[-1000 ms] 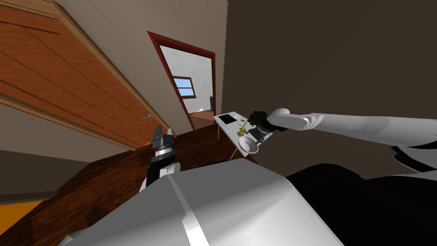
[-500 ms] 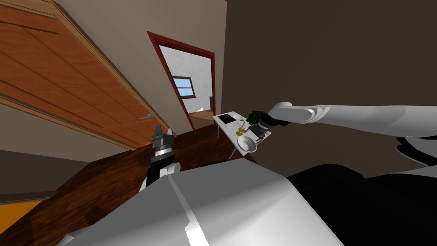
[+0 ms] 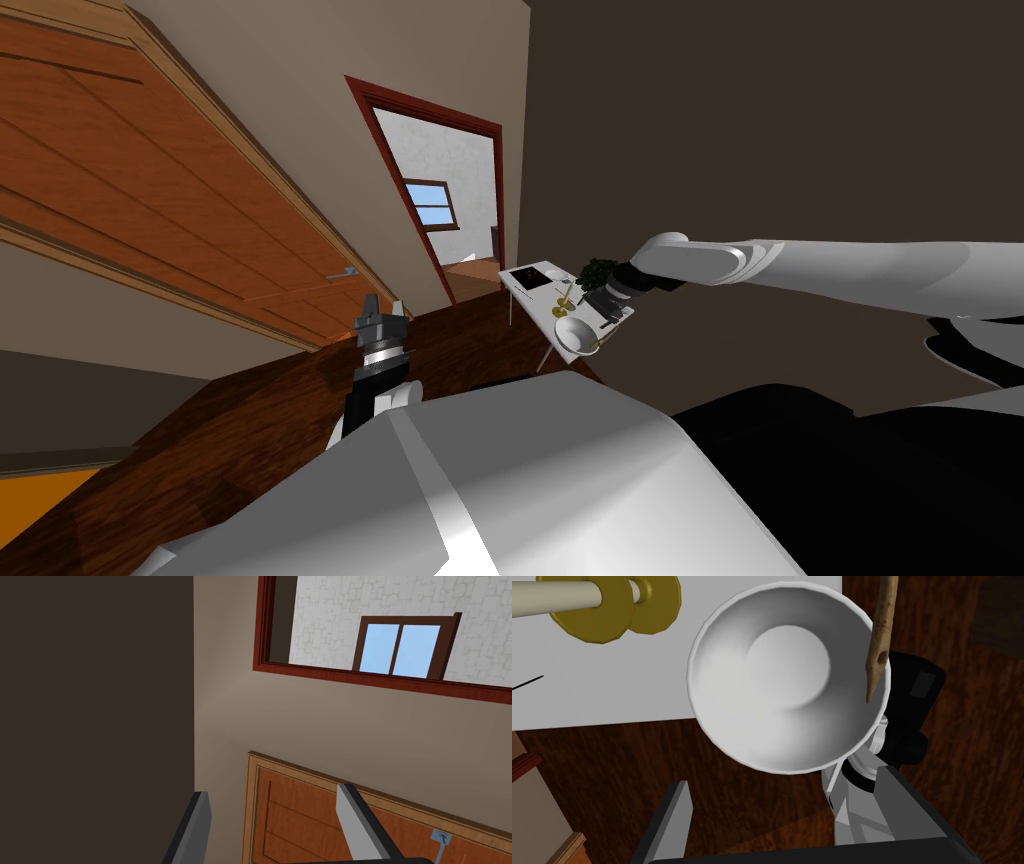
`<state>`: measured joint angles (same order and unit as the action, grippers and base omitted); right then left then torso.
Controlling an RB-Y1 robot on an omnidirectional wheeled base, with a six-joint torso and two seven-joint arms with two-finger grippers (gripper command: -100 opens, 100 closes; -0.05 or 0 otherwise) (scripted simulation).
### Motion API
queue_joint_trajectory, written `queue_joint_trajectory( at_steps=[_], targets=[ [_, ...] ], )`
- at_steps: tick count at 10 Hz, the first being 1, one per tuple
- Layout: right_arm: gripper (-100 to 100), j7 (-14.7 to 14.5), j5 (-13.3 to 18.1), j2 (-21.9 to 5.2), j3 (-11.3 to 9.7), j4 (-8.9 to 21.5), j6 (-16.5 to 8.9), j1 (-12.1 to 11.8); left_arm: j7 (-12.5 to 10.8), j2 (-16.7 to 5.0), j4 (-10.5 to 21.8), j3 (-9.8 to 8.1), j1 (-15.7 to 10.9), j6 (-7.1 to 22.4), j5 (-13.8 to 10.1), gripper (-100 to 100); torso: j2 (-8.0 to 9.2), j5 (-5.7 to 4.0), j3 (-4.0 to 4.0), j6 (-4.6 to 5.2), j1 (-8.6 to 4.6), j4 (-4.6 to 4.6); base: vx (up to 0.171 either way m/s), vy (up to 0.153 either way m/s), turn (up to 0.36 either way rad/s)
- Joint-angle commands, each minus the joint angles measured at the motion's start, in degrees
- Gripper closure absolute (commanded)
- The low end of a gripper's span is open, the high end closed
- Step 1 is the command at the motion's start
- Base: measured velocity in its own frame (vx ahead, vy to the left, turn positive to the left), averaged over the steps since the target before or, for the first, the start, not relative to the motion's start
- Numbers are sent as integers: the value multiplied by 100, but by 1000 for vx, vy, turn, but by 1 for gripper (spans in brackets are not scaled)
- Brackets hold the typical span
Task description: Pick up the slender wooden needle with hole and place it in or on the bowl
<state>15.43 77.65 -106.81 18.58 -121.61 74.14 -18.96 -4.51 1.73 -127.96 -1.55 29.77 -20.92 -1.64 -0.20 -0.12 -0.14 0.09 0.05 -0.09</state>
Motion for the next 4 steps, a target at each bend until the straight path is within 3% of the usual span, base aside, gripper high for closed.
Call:
queue_joint_trajectory(
  at_steps=[1,4],
  targets=[
    [0,0,0,0,0,0,0,0,0,0,0,0,0,0,0,0,0,0,0,0,0,0,0,0,0],
    [0,0,0,0,0,0,0,0,0,0,0,0,0,0,0,0,-1,0,-1,0,0,0,0,0,0]
  ],
)
